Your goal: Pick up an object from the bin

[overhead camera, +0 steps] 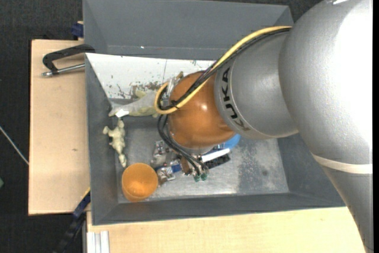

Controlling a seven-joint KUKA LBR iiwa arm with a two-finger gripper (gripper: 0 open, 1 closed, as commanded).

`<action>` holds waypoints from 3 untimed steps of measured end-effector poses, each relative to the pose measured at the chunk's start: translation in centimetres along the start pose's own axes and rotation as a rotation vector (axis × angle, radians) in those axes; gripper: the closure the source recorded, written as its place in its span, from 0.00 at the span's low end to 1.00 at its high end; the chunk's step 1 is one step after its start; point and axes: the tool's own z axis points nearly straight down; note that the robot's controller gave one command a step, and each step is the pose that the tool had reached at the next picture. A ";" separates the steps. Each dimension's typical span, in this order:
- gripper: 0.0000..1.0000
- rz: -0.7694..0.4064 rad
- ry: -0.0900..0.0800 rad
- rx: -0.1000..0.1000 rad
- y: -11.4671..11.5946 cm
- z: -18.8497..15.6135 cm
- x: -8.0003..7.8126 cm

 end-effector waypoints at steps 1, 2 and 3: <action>1.00 -0.036 0.014 0.003 0.1 -0.7 0.0; 1.00 0.003 0.019 0.003 0.7 -0.1 0.3; 1.00 -0.224 0.010 0.003 -2.2 -11.1 0.5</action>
Offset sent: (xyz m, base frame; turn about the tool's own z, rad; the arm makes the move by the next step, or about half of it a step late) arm -0.0018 0.0006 0.0065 -0.0367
